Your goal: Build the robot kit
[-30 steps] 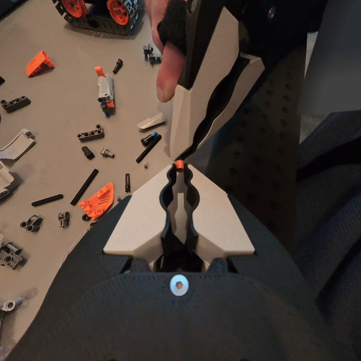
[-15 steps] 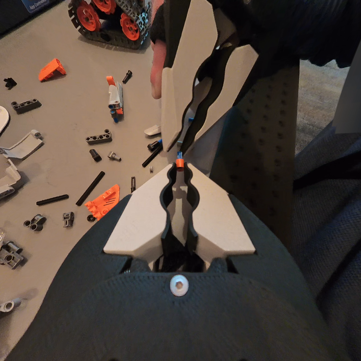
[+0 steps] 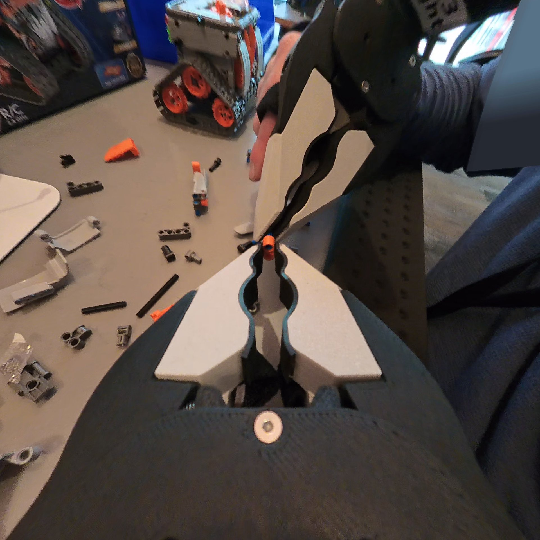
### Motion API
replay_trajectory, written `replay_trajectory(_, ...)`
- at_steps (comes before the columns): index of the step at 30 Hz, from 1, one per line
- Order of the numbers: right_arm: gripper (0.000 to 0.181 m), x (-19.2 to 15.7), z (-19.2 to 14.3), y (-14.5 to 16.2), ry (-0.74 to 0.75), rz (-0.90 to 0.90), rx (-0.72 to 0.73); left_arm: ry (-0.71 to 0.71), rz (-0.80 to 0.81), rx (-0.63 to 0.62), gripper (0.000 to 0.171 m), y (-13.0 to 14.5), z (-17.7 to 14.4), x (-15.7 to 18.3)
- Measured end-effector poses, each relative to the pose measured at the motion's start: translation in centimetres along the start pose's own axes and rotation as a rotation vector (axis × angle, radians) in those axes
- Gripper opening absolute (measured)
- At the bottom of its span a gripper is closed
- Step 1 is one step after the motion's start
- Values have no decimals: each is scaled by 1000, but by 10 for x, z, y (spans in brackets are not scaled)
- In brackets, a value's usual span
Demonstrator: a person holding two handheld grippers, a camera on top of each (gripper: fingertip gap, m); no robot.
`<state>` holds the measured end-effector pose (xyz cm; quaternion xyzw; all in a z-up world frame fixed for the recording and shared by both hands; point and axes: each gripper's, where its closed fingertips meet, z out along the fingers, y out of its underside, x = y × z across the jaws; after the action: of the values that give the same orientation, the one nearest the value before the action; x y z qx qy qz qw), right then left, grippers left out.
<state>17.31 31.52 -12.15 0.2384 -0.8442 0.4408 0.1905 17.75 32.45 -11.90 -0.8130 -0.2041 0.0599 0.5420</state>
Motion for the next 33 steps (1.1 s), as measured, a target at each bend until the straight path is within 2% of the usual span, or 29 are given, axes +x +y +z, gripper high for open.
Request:
replay_trajectory(6, 1, 19, -3, -7, 60, 109, 89, -34, -22, 135, 6, -18, -7, -10)
replay_trajectory(16, 1, 37, -8, -1, 98, 230, 119, -135, 23, 191, 12, -23, -10, -24)
replay_trajectory(21, 1, 34, -7, 2, 111, 146, 76, -189, 116, 145, 17, -17, -4, -24)
replay_trajectory(25, 1, 30, -7, 1, 125, 53, 42, -179, 119, 148, 17, -18, -3, -21)
replay_trajectory(33, 0, 24, -5, -1, 130, -18, 32, -147, 114, 166, 7, -21, -3, -15)
